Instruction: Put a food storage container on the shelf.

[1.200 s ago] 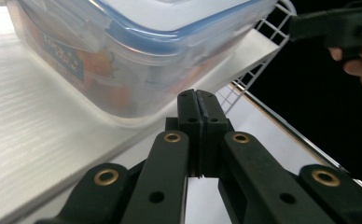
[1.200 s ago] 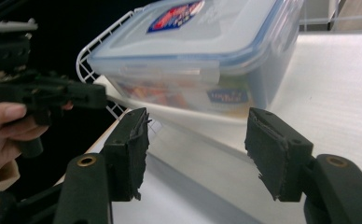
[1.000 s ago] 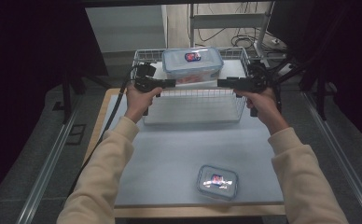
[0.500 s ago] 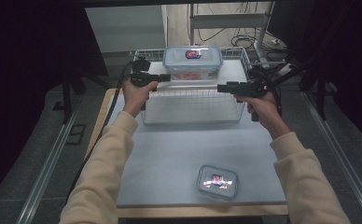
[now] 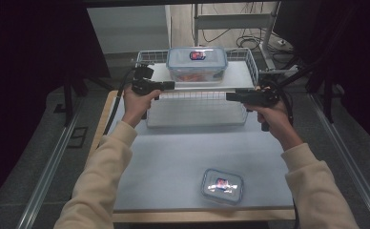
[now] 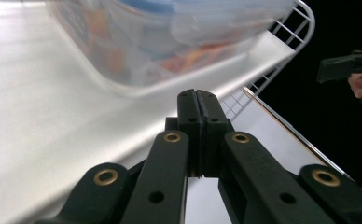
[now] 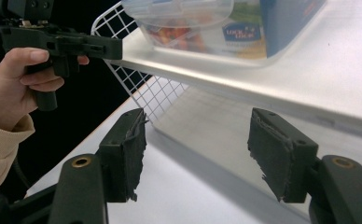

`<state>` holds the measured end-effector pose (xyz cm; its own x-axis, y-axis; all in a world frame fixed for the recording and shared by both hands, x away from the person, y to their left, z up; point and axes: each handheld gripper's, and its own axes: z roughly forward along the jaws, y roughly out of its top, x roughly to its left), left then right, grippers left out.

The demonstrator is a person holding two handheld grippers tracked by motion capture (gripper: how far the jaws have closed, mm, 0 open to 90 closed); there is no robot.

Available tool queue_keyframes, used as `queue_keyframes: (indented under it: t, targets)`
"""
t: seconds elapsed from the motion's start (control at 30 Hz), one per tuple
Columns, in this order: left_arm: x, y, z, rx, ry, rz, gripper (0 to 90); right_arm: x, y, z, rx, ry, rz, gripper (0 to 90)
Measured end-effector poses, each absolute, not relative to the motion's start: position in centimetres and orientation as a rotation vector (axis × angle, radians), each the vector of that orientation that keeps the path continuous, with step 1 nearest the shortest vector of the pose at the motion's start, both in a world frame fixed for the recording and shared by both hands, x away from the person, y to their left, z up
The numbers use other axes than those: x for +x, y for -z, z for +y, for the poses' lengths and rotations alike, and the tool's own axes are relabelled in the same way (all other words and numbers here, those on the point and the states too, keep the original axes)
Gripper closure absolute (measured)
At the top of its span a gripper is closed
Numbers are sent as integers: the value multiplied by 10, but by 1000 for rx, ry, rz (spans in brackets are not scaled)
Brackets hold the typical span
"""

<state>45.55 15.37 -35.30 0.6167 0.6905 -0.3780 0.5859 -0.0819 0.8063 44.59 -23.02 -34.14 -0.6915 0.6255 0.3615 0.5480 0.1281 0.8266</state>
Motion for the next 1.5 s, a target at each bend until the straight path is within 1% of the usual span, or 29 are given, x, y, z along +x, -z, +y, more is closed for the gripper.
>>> queue_keyframes:
  t: [0.33,0.57,0.87,1.03,1.1,1.3,1.4,1.5]
  targets:
    - [407,386,169,1744,-80,1003,898,416,371,-244,1171,-1631,2315,362]
    - [379,418,178,1757,-107,1000,896,401,400,-247,1166,-1598,2346,354]
    - [355,447,179,1767,-58,994,882,385,434,-247,1177,-1548,2403,348]
    - [349,460,175,1797,-38,994,855,380,448,-249,1191,-1533,2410,344]
    - [346,463,172,1811,-36,993,801,378,452,-251,1202,-1528,2416,343]
    - [343,470,168,1837,-50,1010,544,375,460,-254,1216,-1502,2425,329]
    - [341,474,166,1846,-46,1025,447,373,462,-255,1219,-1490,2426,325]
    - [339,479,164,1872,-54,1036,374,372,464,-257,1223,-1490,2426,322]
